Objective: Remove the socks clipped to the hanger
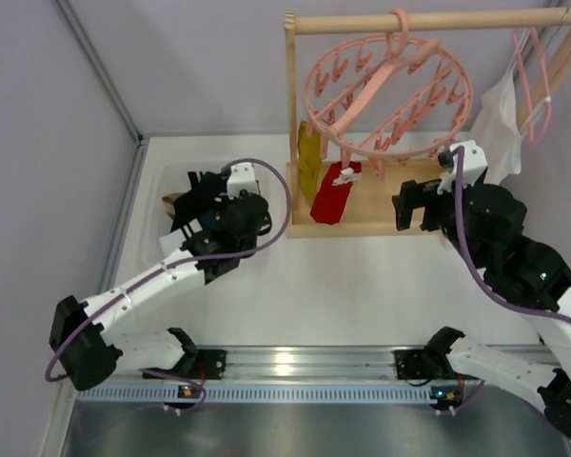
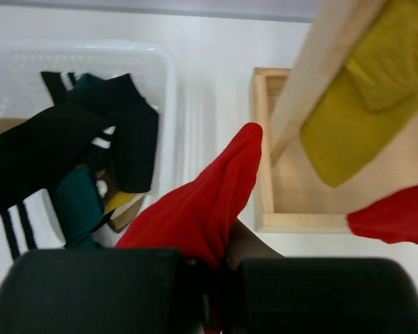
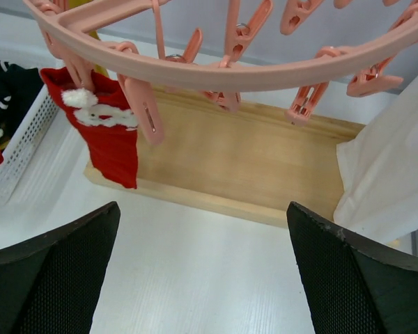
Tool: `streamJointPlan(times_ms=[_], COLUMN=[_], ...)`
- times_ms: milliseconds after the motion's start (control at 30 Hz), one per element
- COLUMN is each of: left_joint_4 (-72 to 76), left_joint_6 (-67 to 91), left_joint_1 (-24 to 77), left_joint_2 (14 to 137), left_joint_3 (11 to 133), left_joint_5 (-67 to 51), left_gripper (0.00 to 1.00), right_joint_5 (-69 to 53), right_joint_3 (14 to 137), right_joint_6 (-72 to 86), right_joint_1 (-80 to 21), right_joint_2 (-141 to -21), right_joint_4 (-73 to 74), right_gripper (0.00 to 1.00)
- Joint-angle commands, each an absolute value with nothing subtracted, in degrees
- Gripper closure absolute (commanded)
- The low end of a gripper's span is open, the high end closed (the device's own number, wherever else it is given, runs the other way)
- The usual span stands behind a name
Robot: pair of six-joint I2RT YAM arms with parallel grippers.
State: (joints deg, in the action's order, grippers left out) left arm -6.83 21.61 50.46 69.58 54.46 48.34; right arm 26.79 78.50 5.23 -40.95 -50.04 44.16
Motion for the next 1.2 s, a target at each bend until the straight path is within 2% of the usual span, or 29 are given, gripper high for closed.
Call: streamJointPlan(times_ms=[0,267,333,367,400,433,567,767,933,1033,1133,1167], left_joint_4=[-16.6,-26.5,-26.6,-26.7,-26.7,-26.7,-26.7,-26.2,-20.6,-11.2,7.9,20.3], left_joint_6=[27.3,29.4,29.4,28.9,28.4,27.9,28.2,30.1,24.1,23.2,22.8,22.5], left_joint_1=[41.8,16.7,13.5,11.4,10.7,10.3,10.1,10.8,21.6,26.4,26.5,26.6], left_joint_2=[66.8,75.0,78.3,79.4,81.6,82.5,84.3,80.6,77.9,75.5,70.9,69.8], left_joint_3=[60.1,73.2,75.3,76.0,76.9,77.9,78.0,75.7,74.1,68.7,57.7,54.0], left_joint_5=[40.6,23.7,20.6,20.0,19.2,18.3,17.0,10.0,10.9,2.6,-9.7,-13.1], left_gripper=[1.0,1.0,1.0,0.97,0.91,0.8,0.02,0.02,0.01,0.01,0.01,0.01], right_joint_5=[24.9,23.7,23.8,23.8,24.2,24.3,24.9,25.7,25.9,25.7,25.6,25.7], right_joint_3=[76.3,74.4,74.0,74.0,74.1,74.2,74.4,73.0,69.6,68.7,68.6,68.5], right_joint_6=[5.8,6.2,6.0,5.9,5.6,5.5,5.4,5.4,7.0,7.6,7.6,7.7], right_joint_1=[-40.3,-40.3,-40.3,-40.3,-40.3,-40.3,-40.3,-40.3,-40.3,-40.3,-40.3,-40.3], right_joint_2=[-46.2,-42.3,-41.4,-41.1,-41.0,-40.5,-39.5,-39.0,-35.7,-34.6,-33.7,-33.4], right_joint_4=[40.9,41.5,41.7,41.9,42.2,42.4,42.6,42.9,40.8,41.7,42.5,42.9], right_gripper=[0.01,0.01,0.01,0.01,0.01,0.01,0.01,0.01,0.01,0.01,0.01,0.01])
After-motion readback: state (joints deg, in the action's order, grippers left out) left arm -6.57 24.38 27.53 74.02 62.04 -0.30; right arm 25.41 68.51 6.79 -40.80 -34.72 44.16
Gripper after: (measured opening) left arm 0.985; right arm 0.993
